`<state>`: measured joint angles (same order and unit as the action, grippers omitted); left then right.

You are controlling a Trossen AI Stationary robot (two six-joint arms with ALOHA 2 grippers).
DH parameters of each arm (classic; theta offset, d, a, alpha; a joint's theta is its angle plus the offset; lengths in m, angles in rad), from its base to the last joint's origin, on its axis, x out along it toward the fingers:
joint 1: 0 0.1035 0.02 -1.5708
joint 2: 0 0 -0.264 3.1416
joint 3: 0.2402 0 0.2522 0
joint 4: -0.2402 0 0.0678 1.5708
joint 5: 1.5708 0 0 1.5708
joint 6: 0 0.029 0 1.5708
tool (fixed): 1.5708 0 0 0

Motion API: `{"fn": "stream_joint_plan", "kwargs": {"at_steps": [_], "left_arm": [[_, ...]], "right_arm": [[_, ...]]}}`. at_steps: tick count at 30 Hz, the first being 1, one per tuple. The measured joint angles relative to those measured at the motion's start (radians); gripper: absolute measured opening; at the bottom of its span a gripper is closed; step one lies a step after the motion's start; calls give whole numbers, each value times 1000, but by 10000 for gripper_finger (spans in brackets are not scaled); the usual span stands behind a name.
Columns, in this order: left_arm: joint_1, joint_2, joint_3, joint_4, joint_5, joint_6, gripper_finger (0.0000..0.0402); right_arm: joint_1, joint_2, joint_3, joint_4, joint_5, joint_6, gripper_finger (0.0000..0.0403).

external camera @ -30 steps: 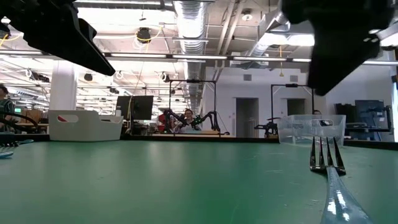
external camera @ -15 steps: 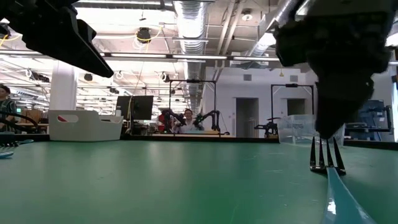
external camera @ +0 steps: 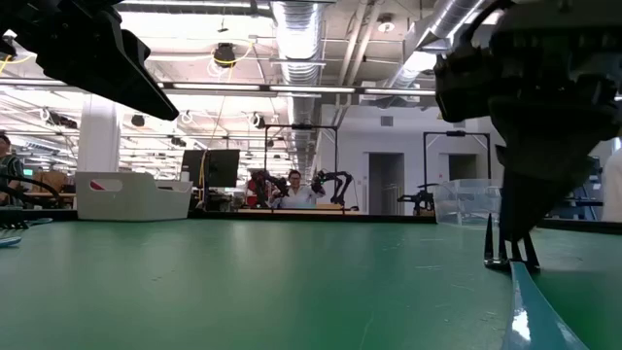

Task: Sort silverware by color (type)
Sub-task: Put the blue fork into the transparent bin

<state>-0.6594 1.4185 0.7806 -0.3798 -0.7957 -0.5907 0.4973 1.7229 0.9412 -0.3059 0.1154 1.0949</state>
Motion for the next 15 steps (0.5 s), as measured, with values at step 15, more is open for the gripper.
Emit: {"fn": "stream_joint_plan", "kwargs": {"at_steps": [15], "left_arm": [[0, 8, 0, 18, -25, -8, 119]], "right_arm": [[0, -5, -17, 169, 104, -123, 15]]}}
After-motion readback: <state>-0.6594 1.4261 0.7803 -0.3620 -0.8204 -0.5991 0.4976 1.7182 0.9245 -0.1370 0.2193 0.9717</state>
